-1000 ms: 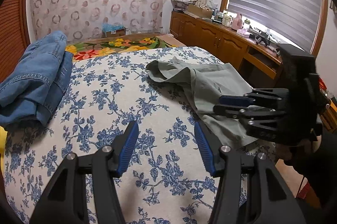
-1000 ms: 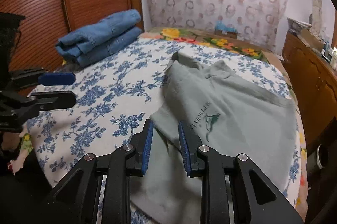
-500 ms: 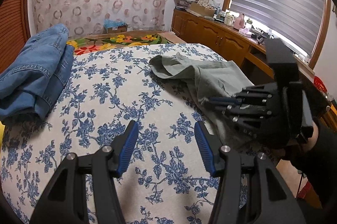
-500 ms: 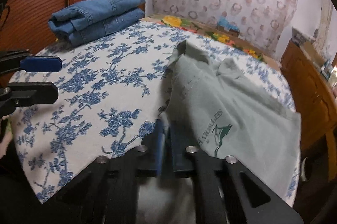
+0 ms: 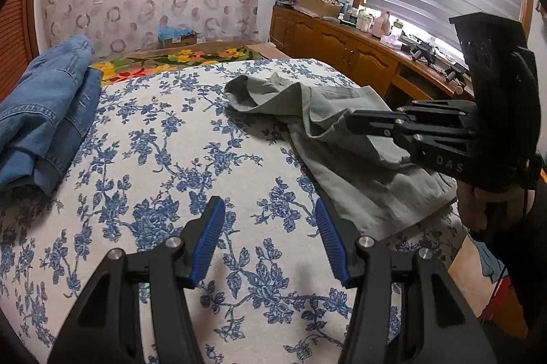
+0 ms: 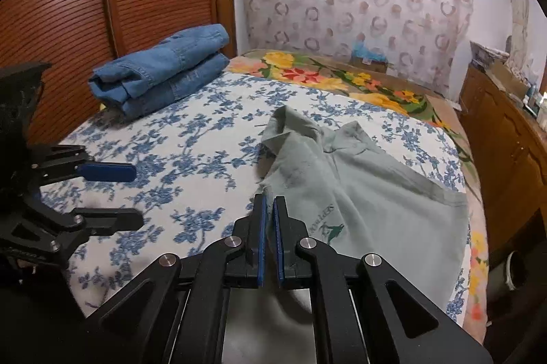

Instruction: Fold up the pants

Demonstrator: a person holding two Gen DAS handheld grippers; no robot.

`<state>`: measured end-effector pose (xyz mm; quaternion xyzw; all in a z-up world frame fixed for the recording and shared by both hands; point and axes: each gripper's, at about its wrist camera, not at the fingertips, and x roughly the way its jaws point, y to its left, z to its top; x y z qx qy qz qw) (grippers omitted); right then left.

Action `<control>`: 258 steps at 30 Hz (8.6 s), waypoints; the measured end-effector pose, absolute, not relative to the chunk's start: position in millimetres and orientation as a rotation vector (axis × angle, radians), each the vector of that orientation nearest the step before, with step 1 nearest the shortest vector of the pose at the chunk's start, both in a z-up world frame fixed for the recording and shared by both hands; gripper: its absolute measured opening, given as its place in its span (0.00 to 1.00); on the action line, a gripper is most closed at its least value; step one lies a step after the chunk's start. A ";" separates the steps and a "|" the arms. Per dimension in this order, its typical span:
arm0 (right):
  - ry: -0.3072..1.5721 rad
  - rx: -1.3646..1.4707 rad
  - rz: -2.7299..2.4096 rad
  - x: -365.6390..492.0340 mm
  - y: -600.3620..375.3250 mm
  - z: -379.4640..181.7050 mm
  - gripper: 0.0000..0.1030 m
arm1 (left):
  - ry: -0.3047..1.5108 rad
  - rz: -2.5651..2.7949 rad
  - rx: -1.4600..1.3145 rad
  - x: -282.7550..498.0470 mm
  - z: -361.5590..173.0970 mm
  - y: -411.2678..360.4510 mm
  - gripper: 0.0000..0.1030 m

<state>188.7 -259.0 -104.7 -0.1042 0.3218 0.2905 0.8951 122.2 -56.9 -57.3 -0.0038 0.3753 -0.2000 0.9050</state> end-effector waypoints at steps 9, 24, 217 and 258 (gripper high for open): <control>0.630 -0.172 0.514 205.7 -287.7 -88.6 0.01 | 0.775 -0.423 -0.005 131.4 -54.7 -64.8 0.53; 0.638 -0.195 0.250 281.7 -373.5 -71.0 0.01 | 0.776 -0.439 0.009 132.8 -54.9 -76.3 0.53; 0.438 -0.087 0.522 175.6 -306.4 53.5 0.05 | 0.525 -0.493 -0.023 179.1 126.7 -57.2 0.00; 0.773 -0.144 0.609 141.5 -262.3 -124.6 0.05 | 0.818 -0.376 -0.047 110.0 -64.9 -20.1 0.00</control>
